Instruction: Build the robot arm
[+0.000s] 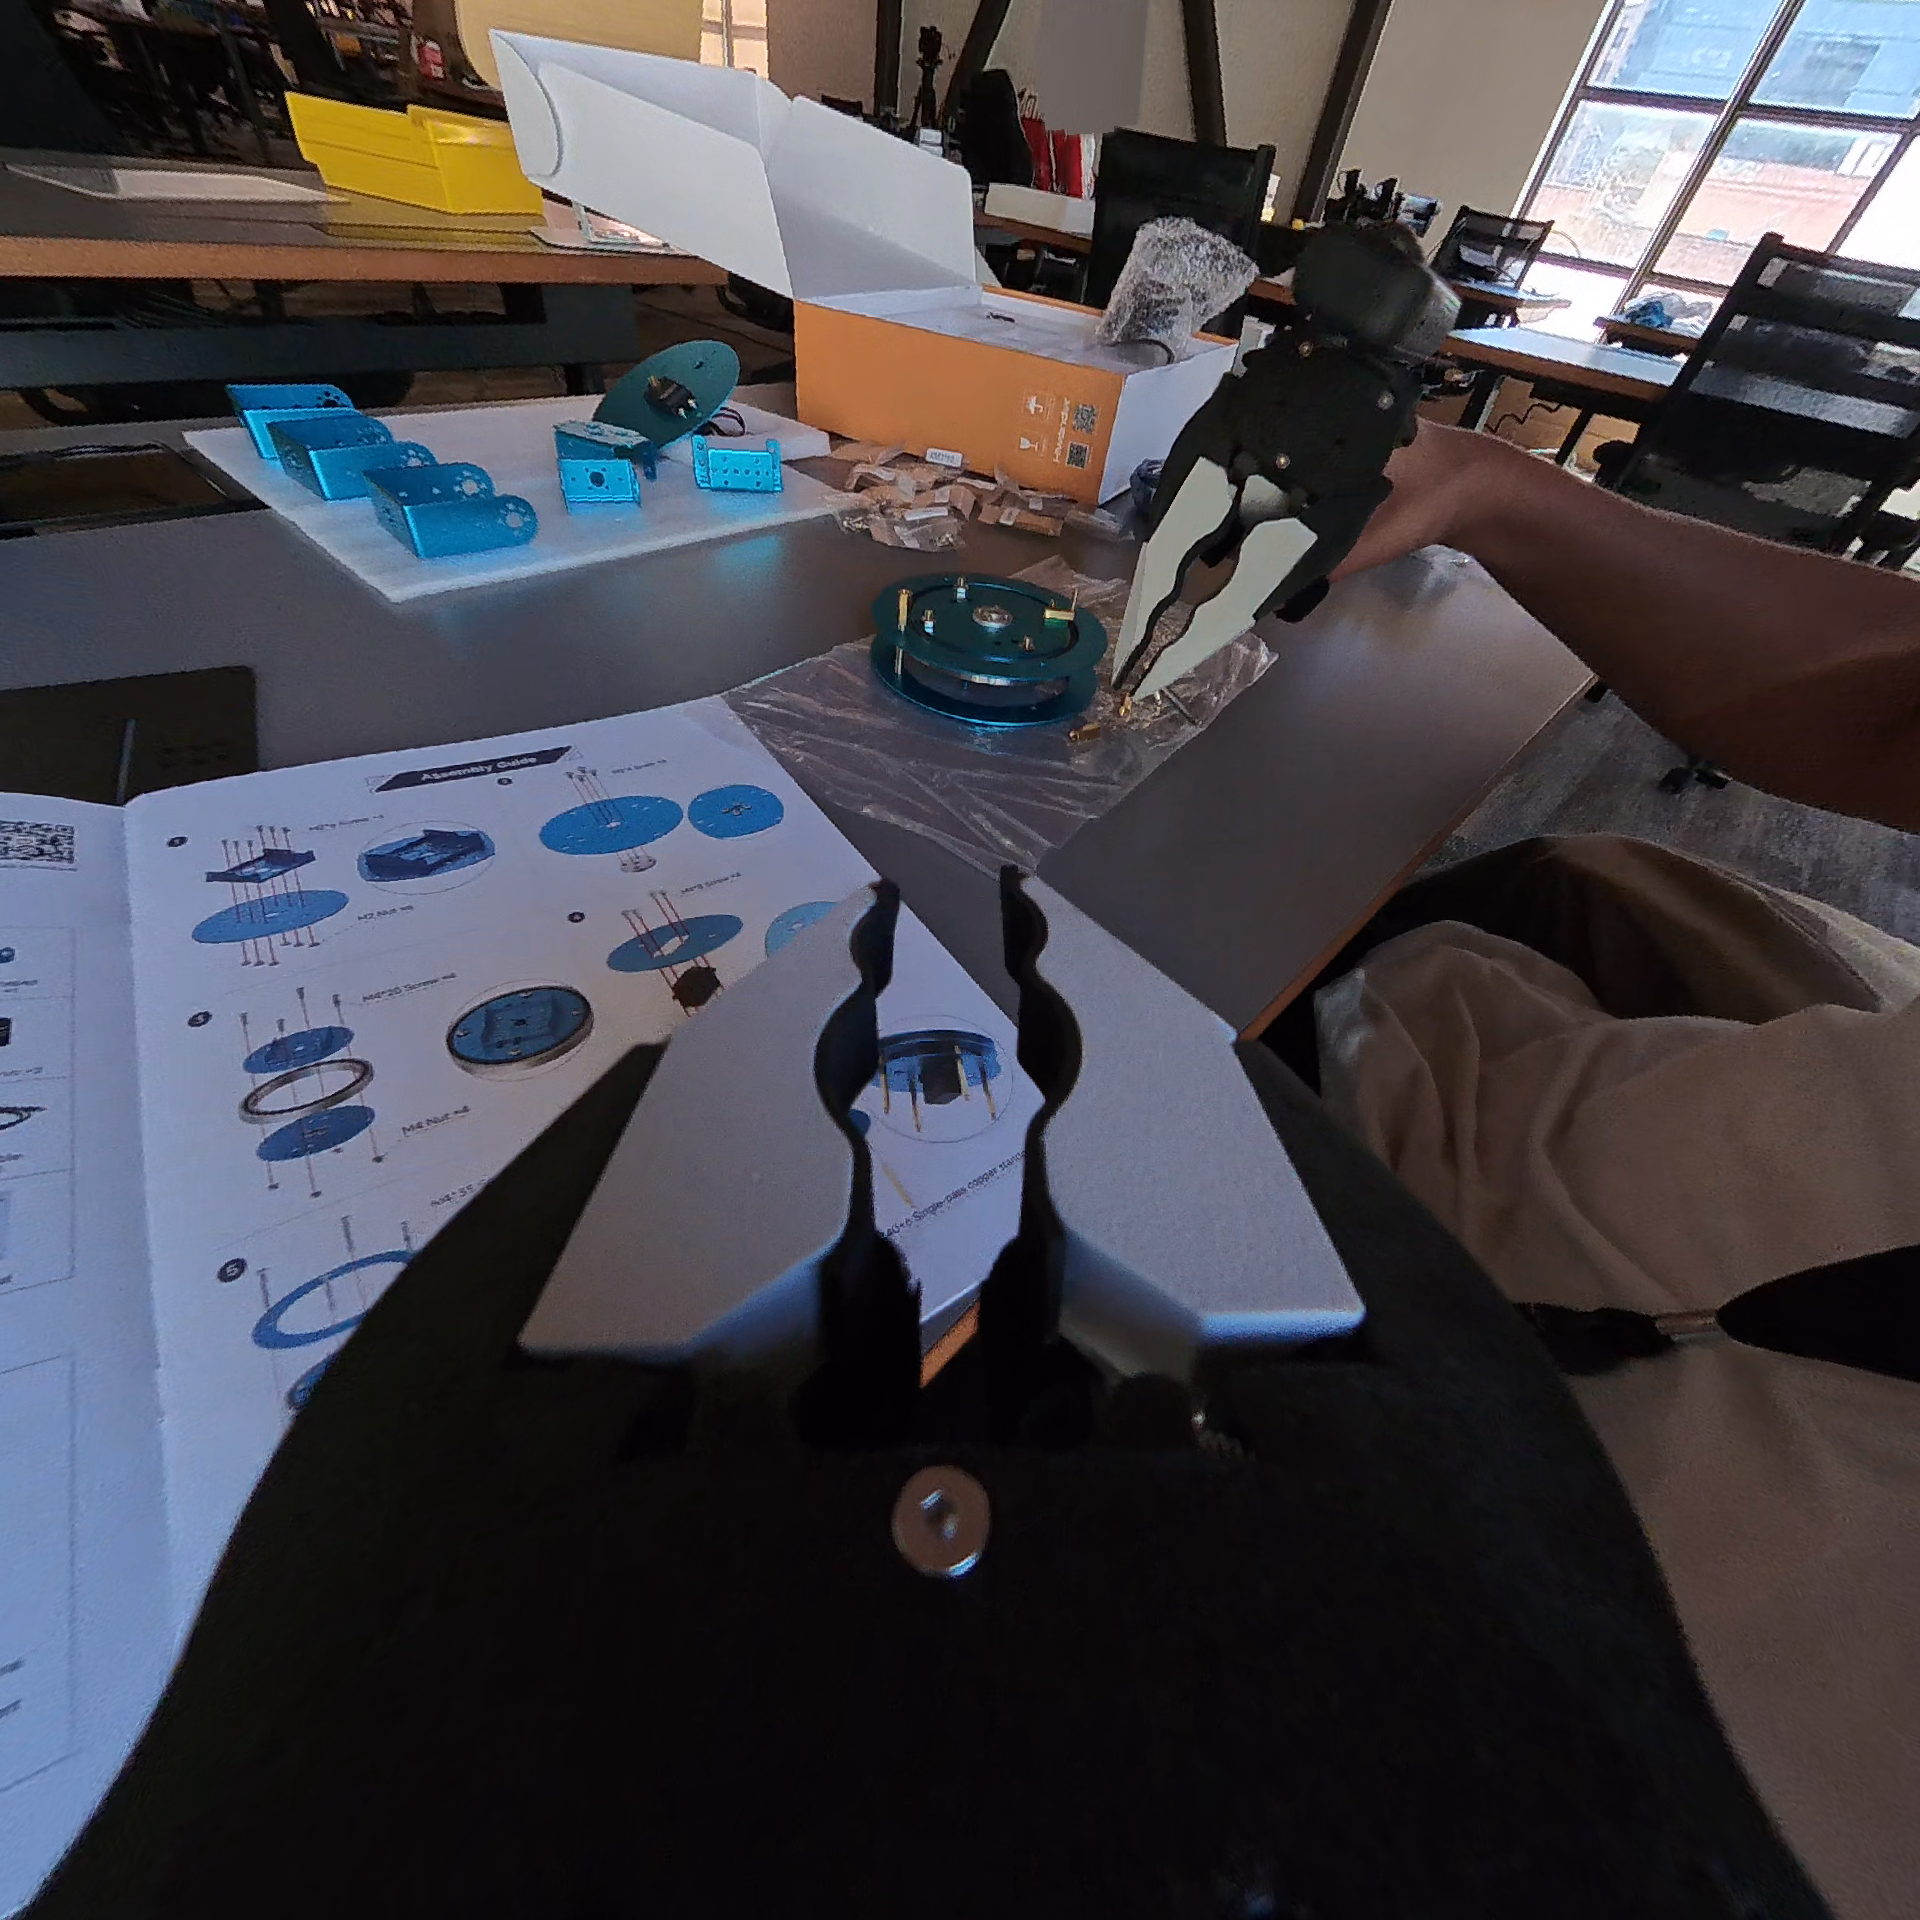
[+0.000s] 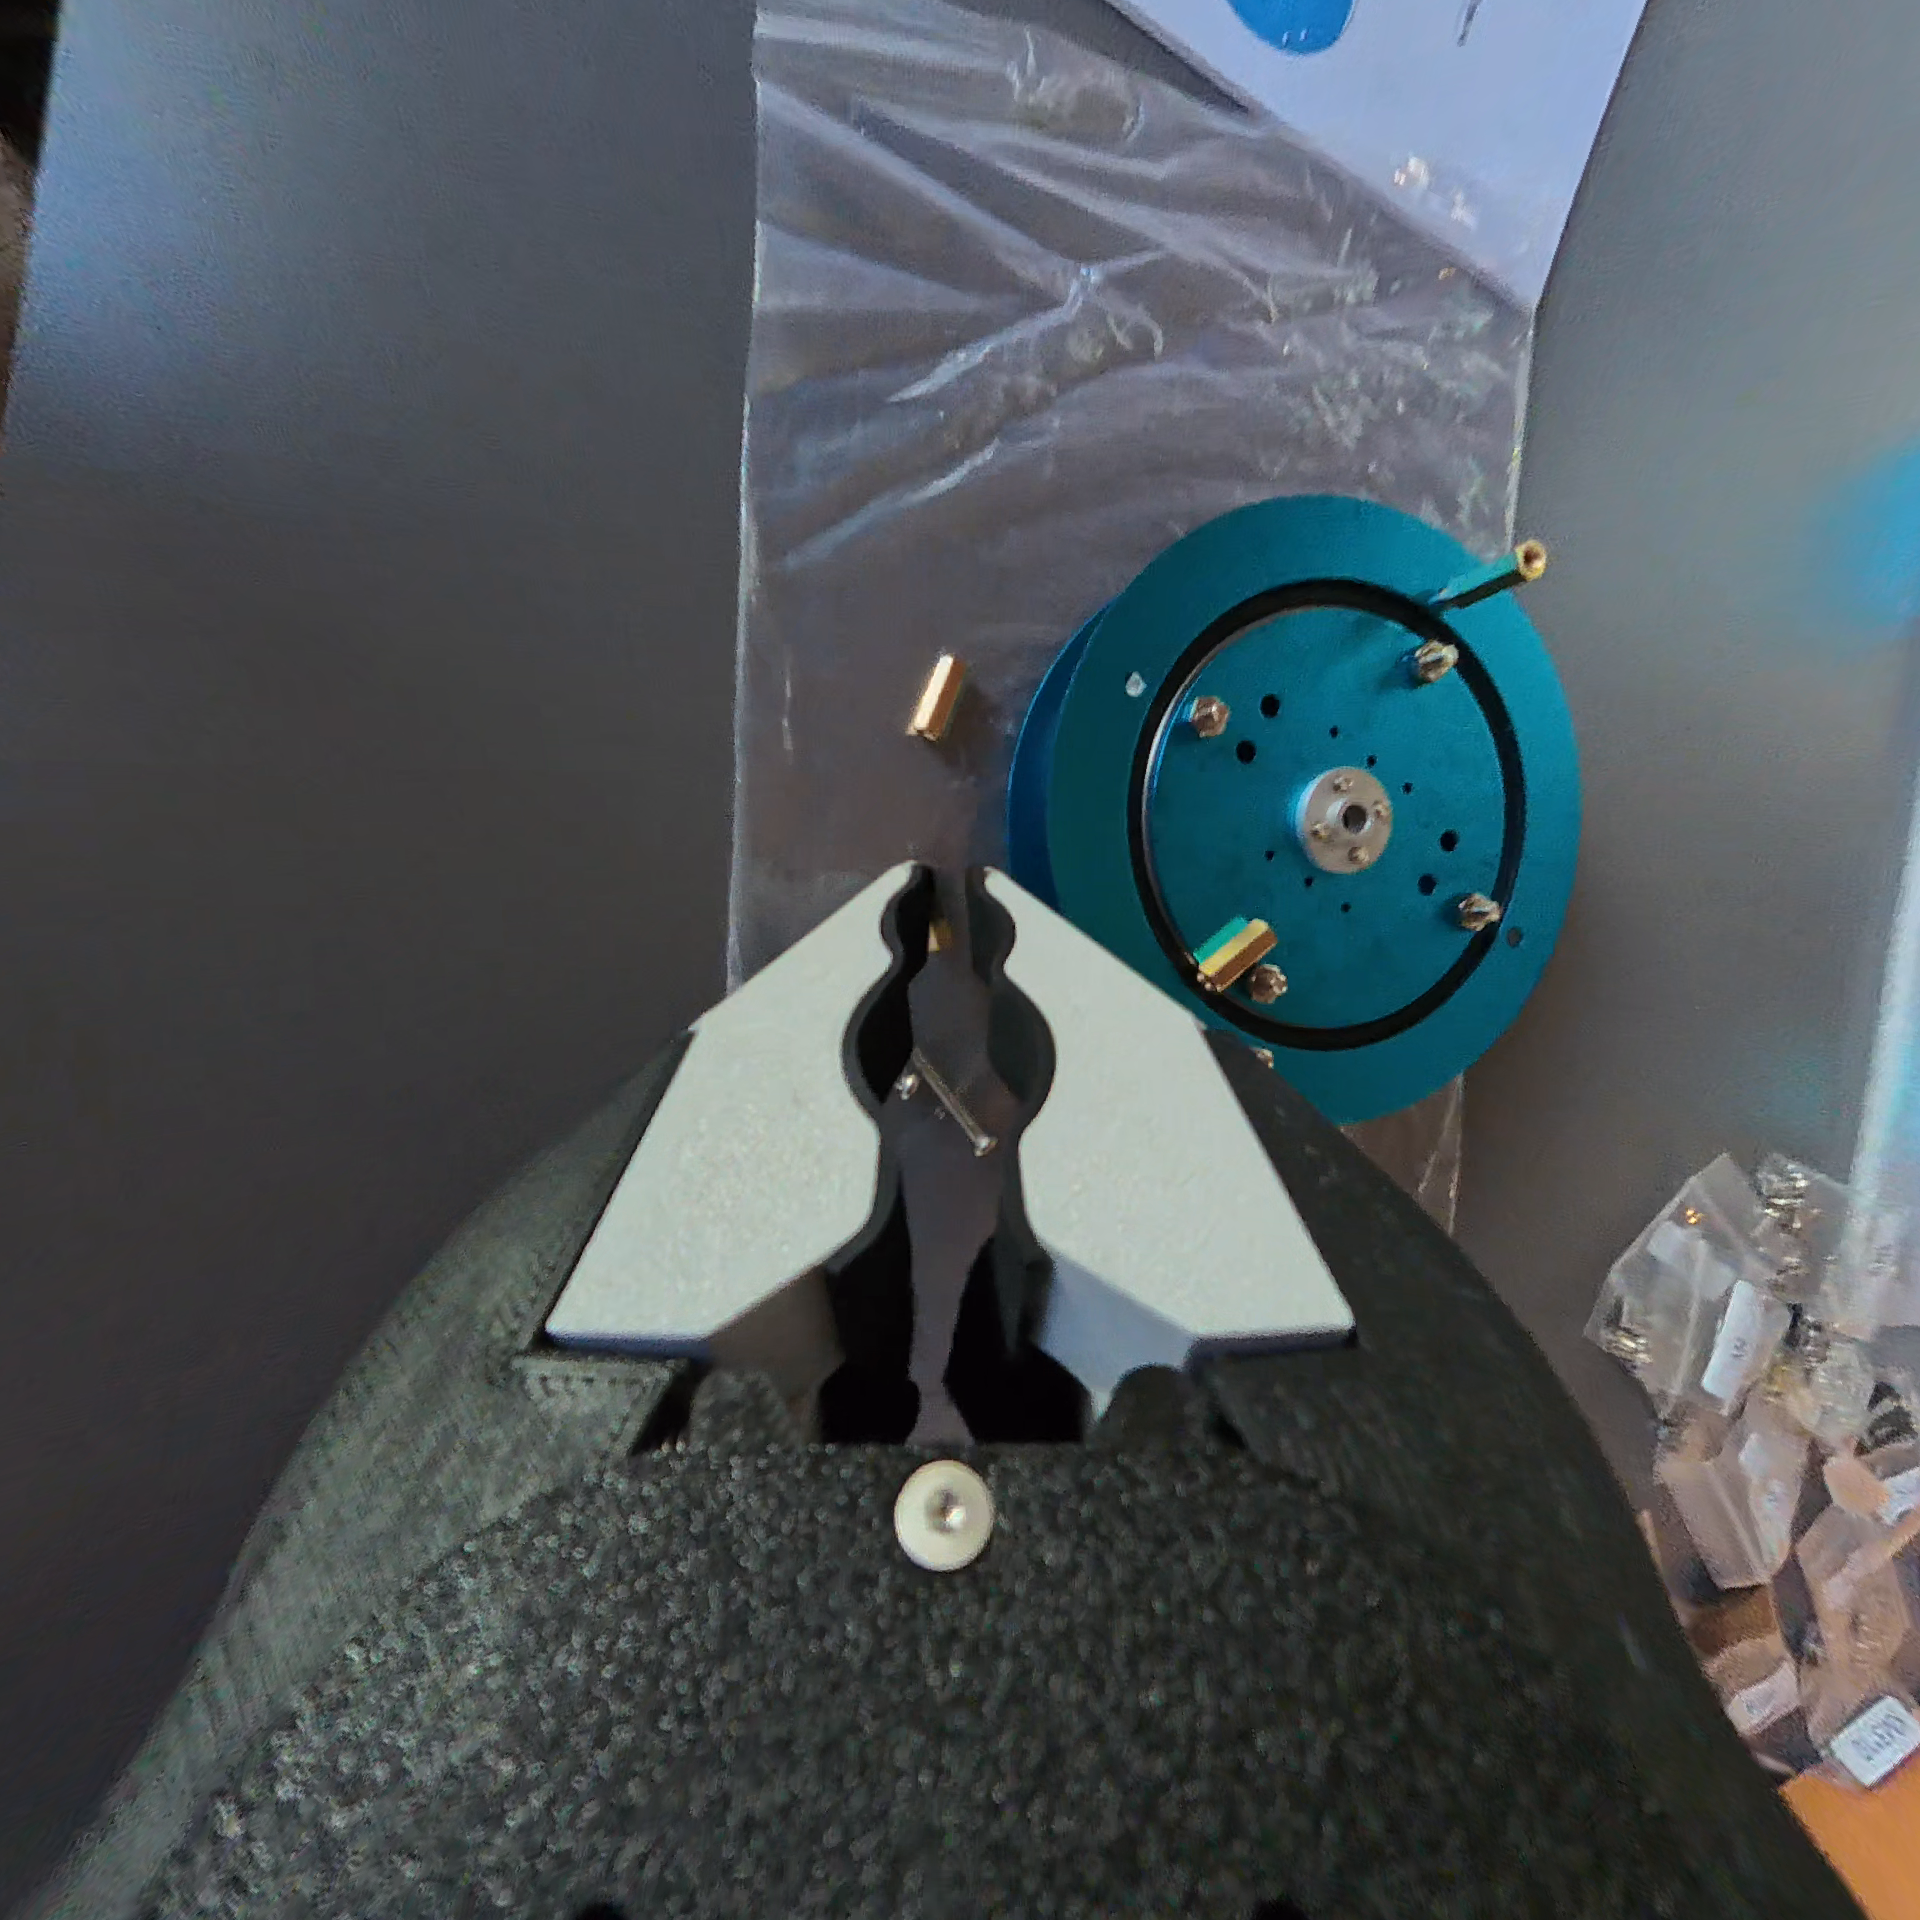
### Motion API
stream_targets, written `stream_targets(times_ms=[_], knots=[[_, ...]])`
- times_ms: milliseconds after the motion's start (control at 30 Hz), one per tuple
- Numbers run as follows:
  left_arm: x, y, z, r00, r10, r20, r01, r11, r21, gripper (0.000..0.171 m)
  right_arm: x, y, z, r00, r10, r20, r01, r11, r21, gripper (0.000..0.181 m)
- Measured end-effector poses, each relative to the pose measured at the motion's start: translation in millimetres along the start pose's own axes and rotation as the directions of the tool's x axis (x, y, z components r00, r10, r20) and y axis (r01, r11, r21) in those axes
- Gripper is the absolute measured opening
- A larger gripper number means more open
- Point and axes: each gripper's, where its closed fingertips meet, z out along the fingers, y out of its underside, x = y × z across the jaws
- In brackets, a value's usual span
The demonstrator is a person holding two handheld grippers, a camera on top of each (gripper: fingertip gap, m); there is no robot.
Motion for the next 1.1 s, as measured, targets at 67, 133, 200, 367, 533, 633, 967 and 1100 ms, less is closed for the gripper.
stream_targets(times_ms=[67, 133, 200, 367, 533, 633, 967, 1100], knots=[[1, 2, -2, 1.0, -0.004, -0.005, 0.004, 1.0, 0.002, 0.02, -2, 0, 2, 1.0, -0.014, -0.008, 0.014, 1.0, -0.007, 0.008], [1, 3, -4, 1.0, -0.013, -0.013, 0.013, 1.0, 0.004, 0.02, -1, 5, 4, 1.0, -0.02, -0.007, 0.02, 0.999, -0.049, 0.008], [0, 5, -5, 1.0, -0.023, -0.02, 0.023, 1.0, 0.005, 0.02, -1, 6, 5, 1.0, -0.011, 0.001, 0.011, 0.998, -0.057, 0.008], [0, 8, -5, 0.999, -0.036, -0.021, 0.036, 0.999, 0.006, 0.02, 9, -2, -9, 0.997, 0.072, -0.013, -0.073, 0.997, -0.013, 0.012], [3, 7, -3, 0.999, -0.034, -0.032, 0.035, 0.999, 0.01, 0.02, 42, 0, -25, 0.929, 0.345, -0.137, -0.342, 0.939, 0.044, 0.02], [6, 5, -2, 0.999, -0.022, -0.039, 0.022, 1.0, 0.013, 0.019, 48, 0, -27, 0.875, 0.457, -0.162, -0.454, 0.889, 0.056, 0.02], [5, 8, -3, 0.998, -0.035, -0.046, 0.036, 0.999, 0.02, 0.02, 92, 22, -43, 0.755, 0.585, -0.297, -0.572, 0.808, 0.138, 0.021], [4, 8, -1, 0.997, -0.054, -0.058, 0.055, 0.998, 0.021, 0.02, 119, 25, -35, 0.755, 0.652, -0.072, -0.614, 0.741, 0.272, 0.032]])
